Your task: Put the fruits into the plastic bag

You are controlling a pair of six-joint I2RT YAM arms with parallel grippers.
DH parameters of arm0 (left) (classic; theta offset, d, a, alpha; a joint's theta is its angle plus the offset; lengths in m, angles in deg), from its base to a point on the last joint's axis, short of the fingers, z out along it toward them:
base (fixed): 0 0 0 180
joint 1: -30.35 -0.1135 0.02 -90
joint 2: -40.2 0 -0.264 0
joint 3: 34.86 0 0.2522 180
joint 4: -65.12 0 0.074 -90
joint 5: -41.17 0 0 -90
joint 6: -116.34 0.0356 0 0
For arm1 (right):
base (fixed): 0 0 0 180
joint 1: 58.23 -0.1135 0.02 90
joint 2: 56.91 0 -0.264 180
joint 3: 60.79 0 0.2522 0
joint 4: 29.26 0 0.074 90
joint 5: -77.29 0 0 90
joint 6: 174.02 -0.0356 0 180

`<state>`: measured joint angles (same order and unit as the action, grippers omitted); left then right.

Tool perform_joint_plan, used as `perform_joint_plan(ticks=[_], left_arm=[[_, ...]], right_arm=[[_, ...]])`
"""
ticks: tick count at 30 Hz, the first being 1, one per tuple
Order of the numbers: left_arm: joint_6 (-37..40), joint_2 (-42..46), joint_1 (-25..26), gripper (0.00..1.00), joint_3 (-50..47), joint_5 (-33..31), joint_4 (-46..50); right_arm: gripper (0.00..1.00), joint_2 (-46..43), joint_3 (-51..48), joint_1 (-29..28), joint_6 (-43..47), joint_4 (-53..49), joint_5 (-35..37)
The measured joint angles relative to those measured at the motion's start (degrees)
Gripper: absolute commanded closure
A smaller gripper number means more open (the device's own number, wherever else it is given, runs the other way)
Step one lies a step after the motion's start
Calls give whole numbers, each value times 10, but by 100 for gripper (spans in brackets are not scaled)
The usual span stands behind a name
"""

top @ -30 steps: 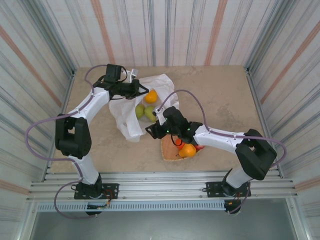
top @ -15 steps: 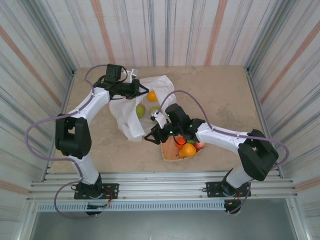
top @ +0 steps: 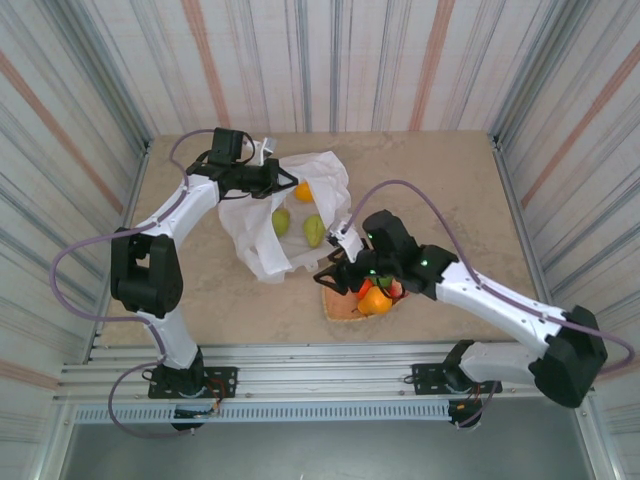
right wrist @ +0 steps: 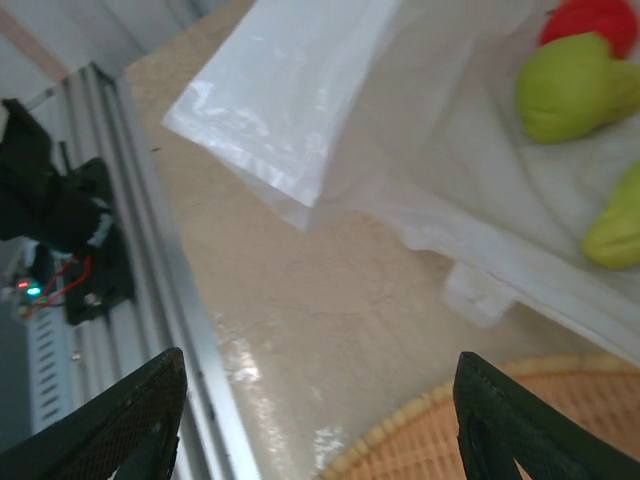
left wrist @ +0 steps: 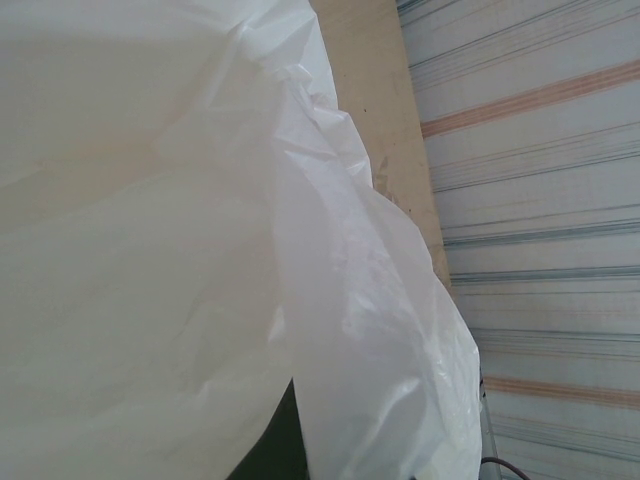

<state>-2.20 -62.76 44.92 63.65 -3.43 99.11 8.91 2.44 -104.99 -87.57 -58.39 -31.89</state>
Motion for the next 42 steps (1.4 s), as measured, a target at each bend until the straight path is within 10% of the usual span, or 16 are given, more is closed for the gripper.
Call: perform_joint_plan(ticks=[10, 20, 33, 42], left_arm=[[0, 0, 0, 100, 0, 0, 0], [0, 0, 0, 100, 0, 0, 0], [0, 0, 0, 100, 0, 0, 0], [0, 7, -28, 100, 2, 0, 10]], right_arm=[[6, 28, -36, 8, -28, 15, 247], [10, 163, -30, 53, -82, 100, 278], [78, 226, 0, 71, -142, 167, 232], [94, 155, 65, 70, -173, 115, 206]])
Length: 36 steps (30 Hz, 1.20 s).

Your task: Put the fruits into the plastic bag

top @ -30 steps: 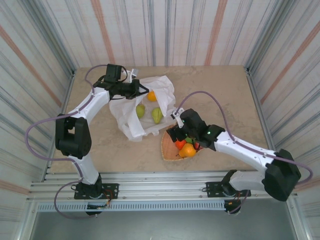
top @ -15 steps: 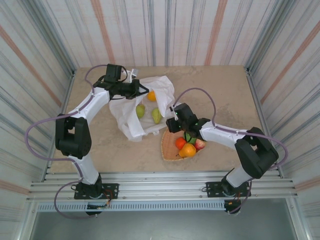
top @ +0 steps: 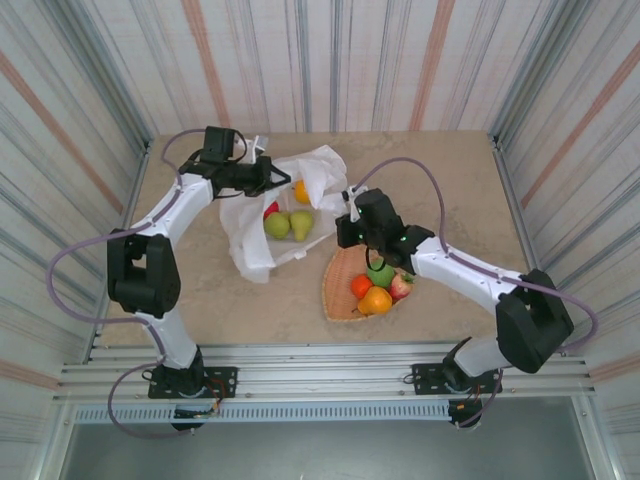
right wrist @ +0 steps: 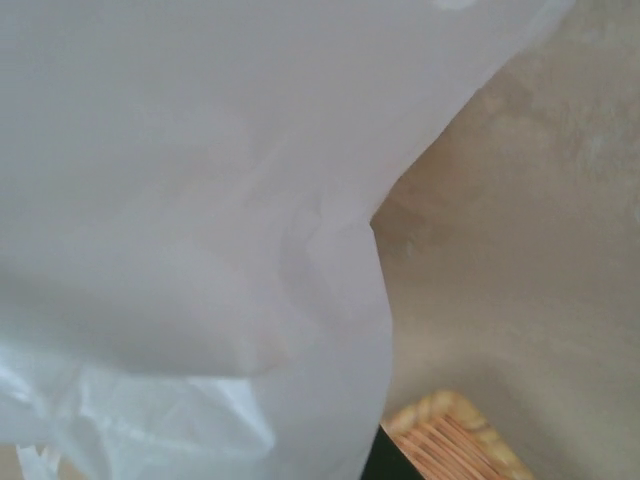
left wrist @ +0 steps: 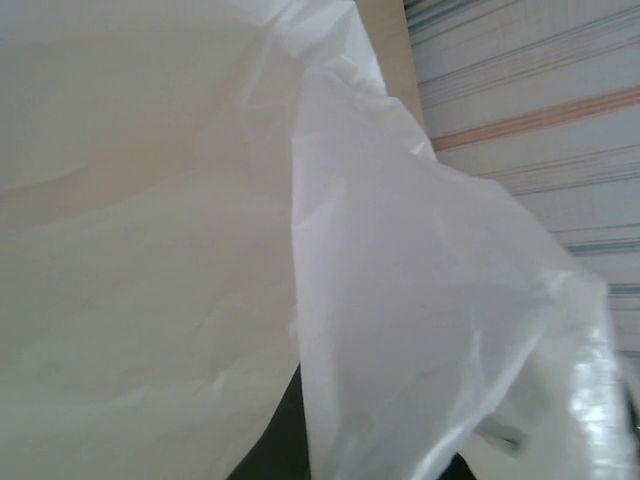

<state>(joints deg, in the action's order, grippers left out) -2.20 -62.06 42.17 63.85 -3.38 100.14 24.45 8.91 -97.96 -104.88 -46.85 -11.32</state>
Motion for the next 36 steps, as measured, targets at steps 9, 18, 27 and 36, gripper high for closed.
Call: perform_joint_plan(ticks=[9, 18, 27, 36], left_arm=[[0, 33, -28, 100, 7, 0, 6], [0, 54, -31, 100, 10, 0, -2], [2, 41, 24, 100, 10, 0, -2], [3, 29, 28, 100, 10, -7, 1]], right_arm=[[95, -8, 82, 3, -10, -52, -30], [91, 38, 97, 45, -3, -109, -43], [75, 78, 125, 50, 42, -180, -43], [31, 24, 97, 50, 77, -237, -54]])
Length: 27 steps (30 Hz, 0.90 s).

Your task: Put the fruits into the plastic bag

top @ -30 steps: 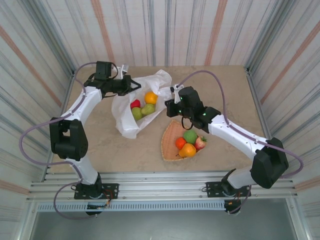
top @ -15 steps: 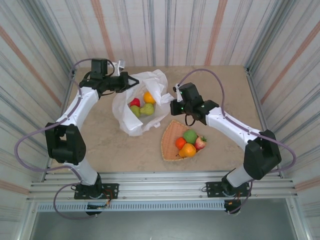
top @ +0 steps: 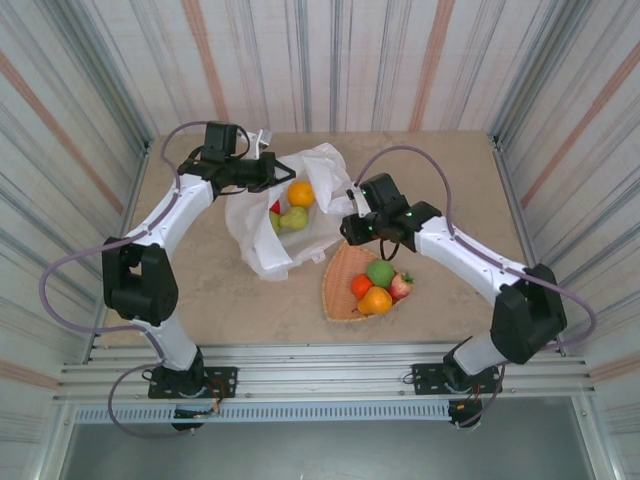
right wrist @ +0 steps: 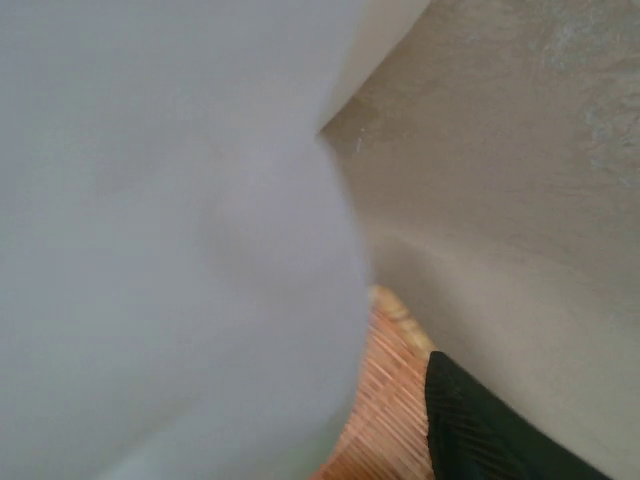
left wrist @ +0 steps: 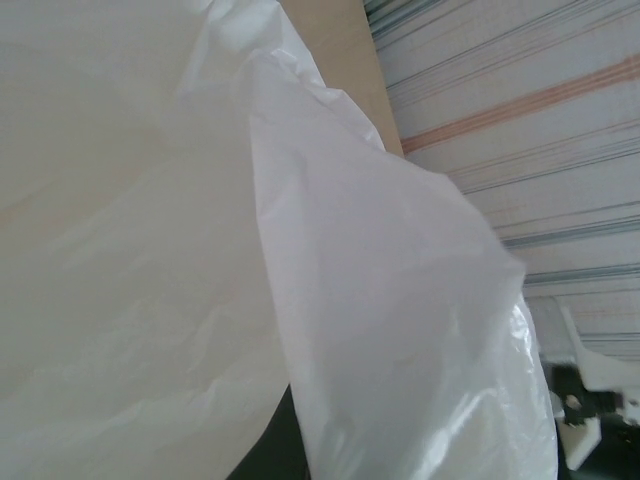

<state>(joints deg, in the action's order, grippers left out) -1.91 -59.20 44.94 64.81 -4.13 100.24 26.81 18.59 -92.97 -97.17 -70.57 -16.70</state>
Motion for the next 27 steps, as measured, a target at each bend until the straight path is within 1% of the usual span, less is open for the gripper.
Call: perform_joint_plan(ticks=[4, 7, 9, 14, 19, 23, 27], left_arm=[[0, 0, 0, 100, 0, -2, 0], [0, 0, 0, 100, 0, -4, 0], [2, 0, 0, 100, 0, -5, 0], [2, 0, 0, 100, 0, -8, 0], [5, 0, 0, 100, 0, -8, 0], [6, -2, 0, 100, 0, -8, 0], [6, -3, 0, 100, 0, -8, 0]], right_arm=[[16, -56, -7, 0, -1, -30, -6], [10, -88, -15, -1, -9, -51, -5], [8, -104, -22, -2, -18, -66, -5], [6, -135, -36, -20, -57, -118, 16], [6, -177, -40, -43, -114, -190, 82], [8, -216, -50, -35, -175, -249, 135], [10, -239, -74, -12, -225, -295, 145]])
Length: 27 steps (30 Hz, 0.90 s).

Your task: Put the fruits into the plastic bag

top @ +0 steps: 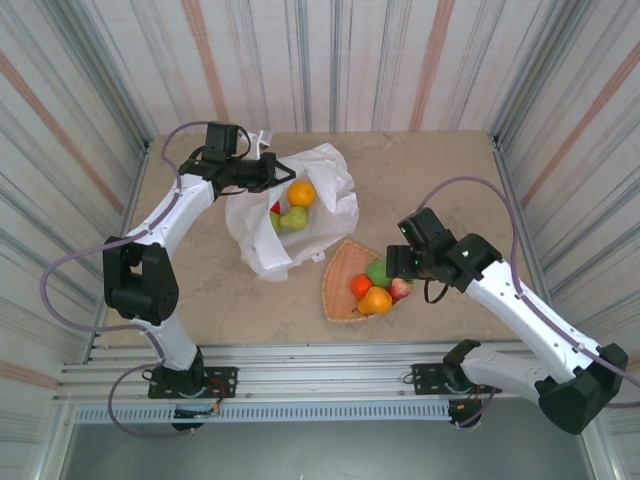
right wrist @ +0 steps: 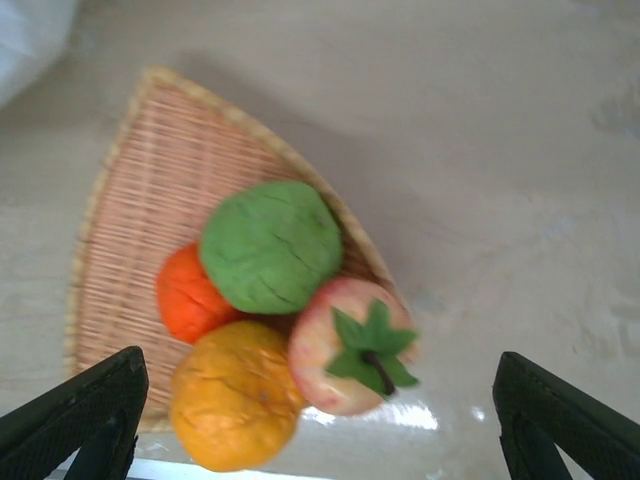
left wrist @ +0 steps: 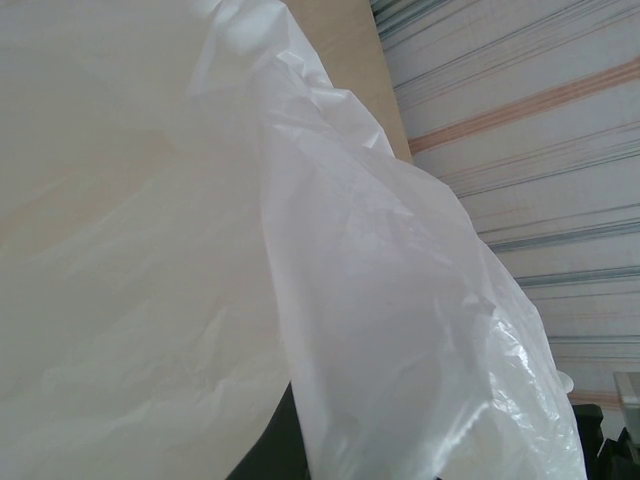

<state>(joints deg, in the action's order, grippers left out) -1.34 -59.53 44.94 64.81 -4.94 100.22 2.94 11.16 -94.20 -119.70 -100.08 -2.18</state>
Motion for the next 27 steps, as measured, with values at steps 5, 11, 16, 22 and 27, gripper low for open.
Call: perform_joint_plan(ticks=[5, 11, 16, 22, 27], left_arm=[[0, -2, 0, 100, 0, 0, -2], [0, -3, 0, 100, 0, 0, -2], [0, -3, 0, 100, 0, 0, -2], [0, -3, 0, 100, 0, 0, -2], [0, -3, 0, 100, 0, 0, -2]], right_arm=[[11, 8, -29, 8, -45, -20, -16], [19, 39, -45, 8, -67, -5, -43], [23, 59, -57, 8, -76, 24, -61], [26, 72, -76, 8, -77, 38, -63], [30, 75, -82, 10, -78, 51, -63]])
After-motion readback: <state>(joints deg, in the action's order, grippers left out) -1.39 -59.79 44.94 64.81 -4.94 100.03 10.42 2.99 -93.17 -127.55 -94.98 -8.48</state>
